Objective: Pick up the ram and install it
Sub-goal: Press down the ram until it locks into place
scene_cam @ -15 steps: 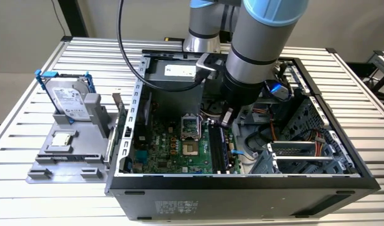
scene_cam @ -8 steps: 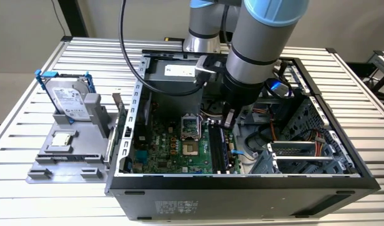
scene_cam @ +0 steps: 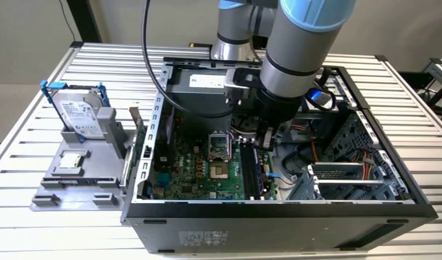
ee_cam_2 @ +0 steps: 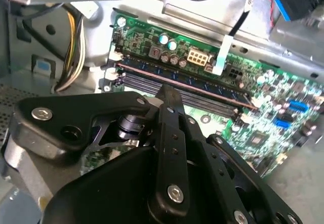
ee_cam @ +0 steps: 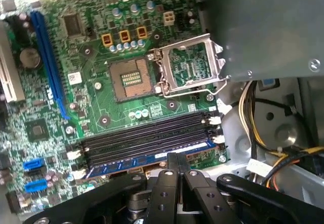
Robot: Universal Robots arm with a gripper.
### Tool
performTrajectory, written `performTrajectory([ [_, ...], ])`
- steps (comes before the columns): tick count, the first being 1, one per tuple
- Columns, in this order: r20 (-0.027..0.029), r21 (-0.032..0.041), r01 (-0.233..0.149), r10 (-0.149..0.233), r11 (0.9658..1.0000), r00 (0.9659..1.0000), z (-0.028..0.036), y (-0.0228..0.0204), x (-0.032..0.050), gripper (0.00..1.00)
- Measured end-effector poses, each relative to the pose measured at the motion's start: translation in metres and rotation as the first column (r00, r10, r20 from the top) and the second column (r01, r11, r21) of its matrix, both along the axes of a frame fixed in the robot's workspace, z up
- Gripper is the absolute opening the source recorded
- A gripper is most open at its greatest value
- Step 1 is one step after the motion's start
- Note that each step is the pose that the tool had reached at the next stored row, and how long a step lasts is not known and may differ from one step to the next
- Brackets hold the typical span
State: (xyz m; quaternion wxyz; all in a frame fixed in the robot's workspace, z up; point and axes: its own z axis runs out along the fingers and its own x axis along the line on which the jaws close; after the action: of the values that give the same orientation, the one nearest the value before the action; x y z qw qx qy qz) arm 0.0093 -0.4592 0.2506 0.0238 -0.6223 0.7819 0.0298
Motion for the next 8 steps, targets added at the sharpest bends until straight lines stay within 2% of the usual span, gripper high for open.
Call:
performTrajectory([
  [3, 0.0030, 0.0002, -0.047, 0.047, 0.9989, 0.9989, -0.0008, 0.0000, -0.0001, 0.00],
  [8, 0.0072, 0.0000, -0.117, 0.117, 0.9931, 0.9931, -0.0020, -0.0002, 0.0000, 0.00],
])
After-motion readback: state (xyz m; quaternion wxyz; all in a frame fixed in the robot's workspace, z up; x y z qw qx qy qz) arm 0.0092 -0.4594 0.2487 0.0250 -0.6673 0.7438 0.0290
